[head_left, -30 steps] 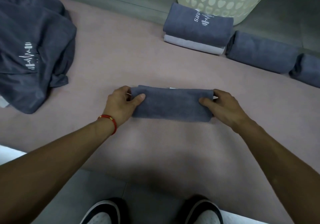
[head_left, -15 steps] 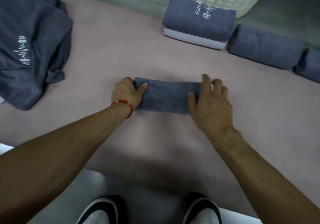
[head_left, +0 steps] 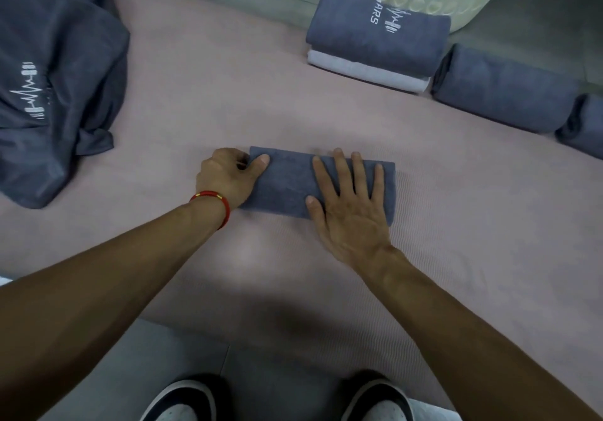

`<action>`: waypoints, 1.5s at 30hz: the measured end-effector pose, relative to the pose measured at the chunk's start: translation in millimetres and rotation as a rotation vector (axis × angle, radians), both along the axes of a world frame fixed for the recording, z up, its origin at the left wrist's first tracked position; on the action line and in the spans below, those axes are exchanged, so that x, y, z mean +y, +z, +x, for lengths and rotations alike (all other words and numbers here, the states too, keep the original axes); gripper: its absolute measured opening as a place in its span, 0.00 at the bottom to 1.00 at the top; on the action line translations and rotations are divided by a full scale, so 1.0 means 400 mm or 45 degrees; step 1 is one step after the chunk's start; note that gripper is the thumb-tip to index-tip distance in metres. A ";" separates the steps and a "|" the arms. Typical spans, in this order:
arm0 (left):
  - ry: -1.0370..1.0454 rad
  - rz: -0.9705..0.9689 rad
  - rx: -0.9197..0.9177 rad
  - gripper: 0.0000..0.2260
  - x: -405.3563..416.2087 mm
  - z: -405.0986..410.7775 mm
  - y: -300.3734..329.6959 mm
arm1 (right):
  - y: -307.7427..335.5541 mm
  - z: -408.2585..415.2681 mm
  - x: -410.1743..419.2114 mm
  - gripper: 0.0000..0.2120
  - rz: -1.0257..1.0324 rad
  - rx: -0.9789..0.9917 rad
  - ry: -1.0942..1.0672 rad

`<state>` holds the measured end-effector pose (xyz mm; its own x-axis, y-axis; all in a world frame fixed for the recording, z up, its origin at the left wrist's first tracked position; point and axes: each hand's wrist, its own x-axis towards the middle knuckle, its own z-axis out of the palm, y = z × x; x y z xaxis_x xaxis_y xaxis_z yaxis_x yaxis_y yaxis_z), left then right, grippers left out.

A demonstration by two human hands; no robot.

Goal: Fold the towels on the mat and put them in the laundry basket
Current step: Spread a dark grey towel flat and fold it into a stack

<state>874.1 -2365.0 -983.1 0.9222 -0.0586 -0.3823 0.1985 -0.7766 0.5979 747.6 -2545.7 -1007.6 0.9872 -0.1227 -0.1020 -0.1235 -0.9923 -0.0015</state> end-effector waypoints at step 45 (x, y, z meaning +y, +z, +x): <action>-0.392 -0.975 0.837 0.12 -0.435 0.079 0.431 | 0.530 -0.140 -0.660 0.22 1.882 -0.183 -1.153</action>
